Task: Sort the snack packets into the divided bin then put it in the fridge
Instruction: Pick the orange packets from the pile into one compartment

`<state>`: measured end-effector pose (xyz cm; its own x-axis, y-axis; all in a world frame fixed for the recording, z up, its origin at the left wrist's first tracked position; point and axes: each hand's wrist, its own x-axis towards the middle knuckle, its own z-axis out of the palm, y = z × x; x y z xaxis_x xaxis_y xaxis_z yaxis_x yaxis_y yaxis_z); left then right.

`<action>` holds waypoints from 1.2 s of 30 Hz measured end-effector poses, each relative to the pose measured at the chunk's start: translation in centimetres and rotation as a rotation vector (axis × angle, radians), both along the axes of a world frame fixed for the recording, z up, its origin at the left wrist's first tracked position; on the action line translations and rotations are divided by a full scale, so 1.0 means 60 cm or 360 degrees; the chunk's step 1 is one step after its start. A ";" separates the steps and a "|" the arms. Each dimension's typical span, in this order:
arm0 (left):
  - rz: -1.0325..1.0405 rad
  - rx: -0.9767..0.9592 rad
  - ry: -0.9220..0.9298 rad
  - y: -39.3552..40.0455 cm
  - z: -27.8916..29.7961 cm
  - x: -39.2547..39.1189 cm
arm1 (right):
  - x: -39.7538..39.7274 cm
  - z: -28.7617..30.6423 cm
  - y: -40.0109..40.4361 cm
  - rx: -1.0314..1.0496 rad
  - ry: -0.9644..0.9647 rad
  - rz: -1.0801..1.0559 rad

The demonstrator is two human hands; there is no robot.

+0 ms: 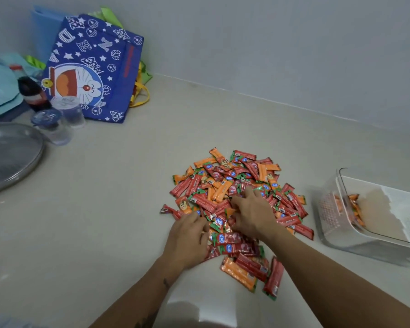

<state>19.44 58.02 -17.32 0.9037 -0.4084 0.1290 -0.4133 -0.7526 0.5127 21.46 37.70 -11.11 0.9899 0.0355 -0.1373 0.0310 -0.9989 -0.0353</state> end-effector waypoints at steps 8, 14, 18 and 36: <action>-0.0202 0.0225 -0.0066 -0.009 0.006 0.012 | -0.008 0.080 -0.024 0.1072 -0.0136 -0.0353; -0.0157 0.0281 -0.0145 -0.014 0.005 0.016 | -0.046 0.047 -0.008 0.0754 0.0608 -0.0154; -0.0104 0.0300 -0.0201 -0.004 -0.003 0.014 | -0.059 0.016 0.009 0.0435 0.0329 -0.0137; -0.0071 0.0499 -0.0255 -0.003 0.024 0.029 | -0.064 0.017 -0.007 0.0599 0.0117 -0.0232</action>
<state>21.21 57.83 -15.88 0.8625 -0.4891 0.1300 -0.5058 -0.8425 0.1854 17.64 37.29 -10.11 0.9763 -0.0434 -0.2121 -0.1264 -0.9095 -0.3960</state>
